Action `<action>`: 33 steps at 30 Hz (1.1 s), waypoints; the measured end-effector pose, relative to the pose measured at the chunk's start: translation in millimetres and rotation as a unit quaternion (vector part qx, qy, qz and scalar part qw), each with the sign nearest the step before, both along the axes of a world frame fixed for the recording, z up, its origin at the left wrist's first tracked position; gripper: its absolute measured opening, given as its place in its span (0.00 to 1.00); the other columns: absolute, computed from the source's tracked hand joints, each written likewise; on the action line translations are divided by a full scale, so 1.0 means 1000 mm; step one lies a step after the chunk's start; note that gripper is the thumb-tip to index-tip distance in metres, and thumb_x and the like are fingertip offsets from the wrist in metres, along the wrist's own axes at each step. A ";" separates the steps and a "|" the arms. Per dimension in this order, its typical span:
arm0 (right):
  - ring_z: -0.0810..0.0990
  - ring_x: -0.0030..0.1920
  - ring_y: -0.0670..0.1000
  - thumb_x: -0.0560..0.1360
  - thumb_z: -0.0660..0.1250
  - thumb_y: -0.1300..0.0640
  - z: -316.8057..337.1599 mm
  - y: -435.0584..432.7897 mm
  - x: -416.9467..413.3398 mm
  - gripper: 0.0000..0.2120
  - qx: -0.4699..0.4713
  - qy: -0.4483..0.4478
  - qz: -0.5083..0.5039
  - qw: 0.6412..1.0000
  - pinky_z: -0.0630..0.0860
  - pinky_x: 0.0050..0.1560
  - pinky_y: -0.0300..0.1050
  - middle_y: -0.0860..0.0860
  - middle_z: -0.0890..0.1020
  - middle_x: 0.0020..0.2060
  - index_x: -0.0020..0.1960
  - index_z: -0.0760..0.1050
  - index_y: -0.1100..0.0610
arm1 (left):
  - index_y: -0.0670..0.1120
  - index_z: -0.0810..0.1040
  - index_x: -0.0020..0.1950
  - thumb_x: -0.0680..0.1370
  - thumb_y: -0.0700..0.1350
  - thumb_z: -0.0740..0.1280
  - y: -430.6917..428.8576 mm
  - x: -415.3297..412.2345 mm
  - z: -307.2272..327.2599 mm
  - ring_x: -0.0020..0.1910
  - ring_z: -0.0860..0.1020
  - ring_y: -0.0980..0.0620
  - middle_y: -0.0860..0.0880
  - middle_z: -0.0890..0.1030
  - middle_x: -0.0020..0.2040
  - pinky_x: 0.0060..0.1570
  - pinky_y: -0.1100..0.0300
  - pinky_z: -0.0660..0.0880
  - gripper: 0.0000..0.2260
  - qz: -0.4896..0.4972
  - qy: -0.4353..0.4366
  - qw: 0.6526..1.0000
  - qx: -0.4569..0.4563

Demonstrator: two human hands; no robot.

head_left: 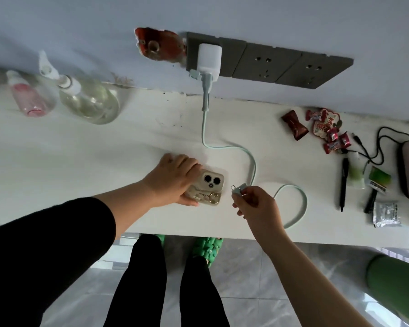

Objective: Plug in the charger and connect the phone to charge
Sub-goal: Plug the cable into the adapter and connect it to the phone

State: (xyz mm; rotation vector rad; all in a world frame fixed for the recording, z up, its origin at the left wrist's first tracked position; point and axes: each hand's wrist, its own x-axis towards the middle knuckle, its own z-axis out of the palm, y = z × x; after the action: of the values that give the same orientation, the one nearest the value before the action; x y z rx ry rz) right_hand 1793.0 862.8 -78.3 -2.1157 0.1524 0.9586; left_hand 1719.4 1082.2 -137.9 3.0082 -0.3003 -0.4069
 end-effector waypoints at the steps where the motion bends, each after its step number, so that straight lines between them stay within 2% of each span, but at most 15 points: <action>1: 0.78 0.28 0.42 0.73 0.70 0.53 0.009 0.001 0.002 0.03 0.008 0.000 -0.007 1.000 0.73 0.35 0.39 0.48 0.85 0.31 0.42 0.78 0.51 | 0.42 0.72 0.63 0.66 0.72 0.59 -0.004 -0.004 0.007 0.54 0.76 0.41 0.44 0.77 0.58 0.47 0.48 0.74 0.39 0.058 0.011 0.998 -0.029; 3: 0.79 0.29 0.40 0.74 0.69 0.53 0.032 0.004 0.003 0.02 0.028 0.003 -0.021 0.999 0.74 0.37 0.39 0.44 0.85 0.32 0.45 0.78 0.51 | 0.44 0.71 0.64 0.66 0.71 0.59 -0.013 -0.016 0.027 0.56 0.74 0.43 0.46 0.74 0.59 0.49 0.49 0.74 0.38 0.194 0.024 0.973 -0.122; 4: 0.79 0.30 0.40 0.75 0.68 0.55 0.046 0.006 0.003 0.01 0.040 0.008 -0.026 0.999 0.75 0.37 0.39 0.43 0.85 0.33 0.46 0.78 0.51 | 0.45 0.71 0.64 0.67 0.71 0.60 -0.019 -0.022 0.040 0.57 0.73 0.45 0.47 0.74 0.59 0.50 0.50 0.74 0.36 0.271 0.022 0.945 -0.182; 5: 0.79 0.30 0.41 0.76 0.67 0.57 0.060 0.009 0.002 0.02 0.056 0.016 -0.033 0.998 0.76 0.37 0.39 0.43 0.85 0.33 0.47 0.78 0.51 | 0.47 0.71 0.62 0.67 0.70 0.61 -0.025 -0.026 0.056 0.56 0.72 0.48 0.48 0.73 0.57 0.51 0.52 0.73 0.34 0.352 0.018 0.901 -0.253; 6: 0.80 0.31 0.42 0.76 0.67 0.59 0.076 0.011 0.001 0.03 0.075 0.027 -0.043 0.996 0.77 0.37 0.39 0.44 0.85 0.34 0.47 0.78 0.51 | 0.48 0.72 0.59 0.66 0.69 0.61 -0.030 -0.030 0.074 0.53 0.73 0.52 0.50 0.74 0.54 0.50 0.56 0.73 0.31 0.428 0.012 0.840 -0.335; 8: 0.80 0.31 0.45 0.76 0.67 0.61 0.109 0.018 -0.003 0.04 0.115 0.061 -0.068 0.989 0.77 0.35 0.38 0.49 0.85 0.34 0.48 0.79 0.54 | 0.53 0.76 0.49 0.66 0.70 0.60 -0.036 -0.032 0.113 0.40 0.76 0.61 0.56 0.77 0.42 0.39 0.66 0.74 0.24 0.535 0.006 0.681 -0.501; 9: 0.81 0.32 0.47 0.75 0.68 0.62 0.125 0.021 -0.005 0.04 0.135 0.080 -0.076 0.985 0.77 0.35 0.38 0.51 0.85 0.35 0.48 0.80 0.56 | 0.55 0.77 0.45 0.66 0.72 0.60 -0.036 -0.031 0.133 0.35 0.77 0.61 0.56 0.78 0.37 0.36 0.65 0.74 0.23 0.563 0.019 0.602 -0.565; 10: 0.81 0.32 0.49 0.75 0.69 0.62 0.142 0.024 -0.007 0.04 0.153 0.097 -0.079 0.980 0.77 0.35 0.40 0.53 0.85 0.36 0.48 0.80 0.57 | 0.56 0.79 0.44 0.65 0.74 0.60 -0.034 -0.031 0.150 0.35 0.79 0.58 0.55 0.80 0.36 0.38 0.60 0.76 0.25 0.579 0.042 0.532 -0.617; 12: 0.82 0.33 0.51 0.73 0.71 0.61 0.172 0.031 -0.012 0.04 0.179 0.114 -0.062 0.975 0.77 0.36 0.42 0.55 0.86 0.38 0.47 0.82 0.56 | 0.57 0.83 0.46 0.61 0.75 0.63 -0.027 -0.032 0.181 0.43 0.83 0.52 0.51 0.84 0.42 0.47 0.51 0.80 0.27 0.568 0.074 0.411 -0.709; 14: 0.83 0.33 0.52 0.71 0.72 0.59 0.200 0.038 -0.018 0.04 0.187 0.112 -0.034 0.975 0.79 0.36 0.39 0.54 0.87 0.39 0.46 0.82 0.54 | 0.56 0.82 0.55 0.62 0.73 0.63 -0.021 -0.031 0.211 0.51 0.84 0.52 0.51 0.85 0.53 0.47 0.52 0.82 0.31 0.515 0.060 0.334 -0.787; 17: 0.84 0.32 0.51 0.65 0.73 0.51 0.240 0.047 -0.027 0.11 0.190 0.100 -0.015 0.977 0.80 0.35 0.39 0.53 0.87 0.38 0.45 0.82 0.54 | 0.54 0.71 0.69 0.70 0.72 0.56 -0.018 -0.026 0.251 0.62 0.79 0.51 0.48 0.80 0.64 0.50 0.55 0.80 0.34 0.437 0.020 0.277 -0.856; 20: 0.80 0.29 0.50 0.60 0.73 0.48 0.269 0.052 -0.035 0.13 0.209 0.101 -0.031 0.972 0.77 0.33 0.42 0.56 0.87 0.36 0.40 0.83 0.55 | 0.54 0.68 0.72 0.74 0.70 0.51 -0.016 -0.020 0.275 0.66 0.76 0.49 0.48 0.78 0.67 0.56 0.45 0.77 0.32 0.402 0.005 0.194 -0.895; 24: 0.76 0.26 0.49 0.58 0.73 0.46 0.287 0.057 -0.044 0.14 0.230 0.121 -0.040 0.965 0.72 0.27 0.40 0.56 0.85 0.33 0.36 0.83 0.56 | 0.53 0.69 0.72 0.75 0.69 0.52 -0.020 -0.013 0.280 0.64 0.77 0.45 0.48 0.80 0.63 0.56 0.40 0.77 0.31 0.375 -0.010 0.099 -0.922; 26: 0.74 0.25 0.49 0.58 0.73 0.47 0.289 0.060 -0.046 0.13 0.223 0.138 -0.037 0.964 0.71 0.25 0.39 0.56 0.84 0.31 0.35 0.83 0.57 | 0.53 0.71 0.70 0.76 0.68 0.53 -0.023 -0.010 0.278 0.63 0.78 0.44 0.47 0.80 0.64 0.54 0.40 0.77 0.29 0.372 -0.026 0.072 -0.925; 33: 0.73 0.24 0.49 0.60 0.73 0.49 0.286 0.065 -0.049 0.12 0.202 0.158 -0.041 0.966 0.69 0.24 0.38 0.55 0.83 0.30 0.35 0.82 0.59 | 0.51 0.77 0.64 0.78 0.66 0.51 -0.030 -0.011 0.267 0.62 0.79 0.44 0.45 0.82 0.61 0.50 0.42 0.79 0.28 0.363 -0.060 0.031 -0.929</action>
State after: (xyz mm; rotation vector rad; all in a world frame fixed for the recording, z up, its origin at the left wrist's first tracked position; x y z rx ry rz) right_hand 1743.8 928.0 208.0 -1.5669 0.1843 1.1637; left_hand 1708.8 1052.2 129.5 0.0652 0.4626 0.3298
